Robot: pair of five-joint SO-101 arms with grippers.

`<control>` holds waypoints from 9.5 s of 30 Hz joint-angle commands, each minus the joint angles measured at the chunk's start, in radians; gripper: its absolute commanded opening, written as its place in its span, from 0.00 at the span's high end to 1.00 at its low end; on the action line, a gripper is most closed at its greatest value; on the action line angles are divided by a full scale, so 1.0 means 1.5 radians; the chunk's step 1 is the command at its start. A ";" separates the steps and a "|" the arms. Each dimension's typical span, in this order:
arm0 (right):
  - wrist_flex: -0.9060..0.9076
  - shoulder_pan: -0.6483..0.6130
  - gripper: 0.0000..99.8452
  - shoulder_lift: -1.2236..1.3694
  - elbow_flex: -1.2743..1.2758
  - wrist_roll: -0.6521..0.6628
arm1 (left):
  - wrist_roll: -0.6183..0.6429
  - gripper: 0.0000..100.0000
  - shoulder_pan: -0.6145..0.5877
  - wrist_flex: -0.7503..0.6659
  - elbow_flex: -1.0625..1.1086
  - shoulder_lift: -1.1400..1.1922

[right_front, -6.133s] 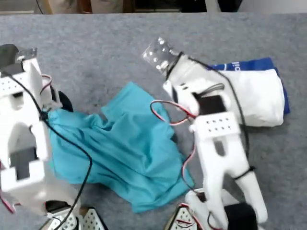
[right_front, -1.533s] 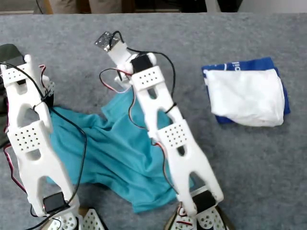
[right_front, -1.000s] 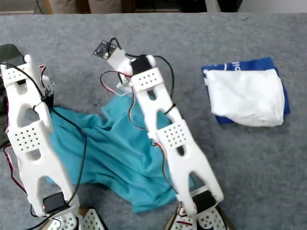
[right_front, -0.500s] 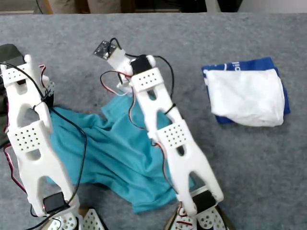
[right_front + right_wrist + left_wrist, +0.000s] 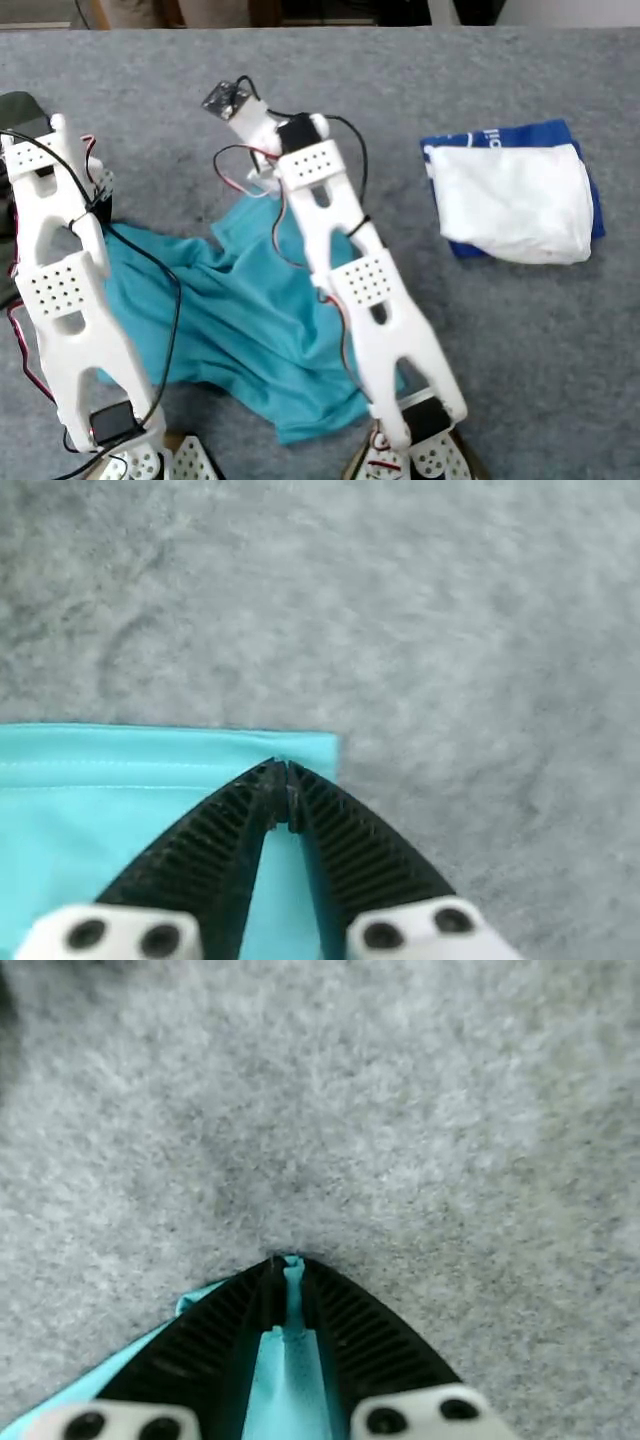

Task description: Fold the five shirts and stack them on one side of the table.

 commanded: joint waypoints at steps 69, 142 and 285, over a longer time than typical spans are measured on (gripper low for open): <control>0.176 -0.027 0.96 -0.009 0.013 0.165 | -0.019 0.98 0.001 0.003 -0.006 0.006; 0.139 0.008 0.81 -0.195 0.350 -0.166 | -0.021 0.98 0.000 0.003 -0.006 0.005; -0.045 0.077 1.00 -0.684 0.631 -0.084 | -0.508 0.98 -0.010 -0.357 1.151 -1.016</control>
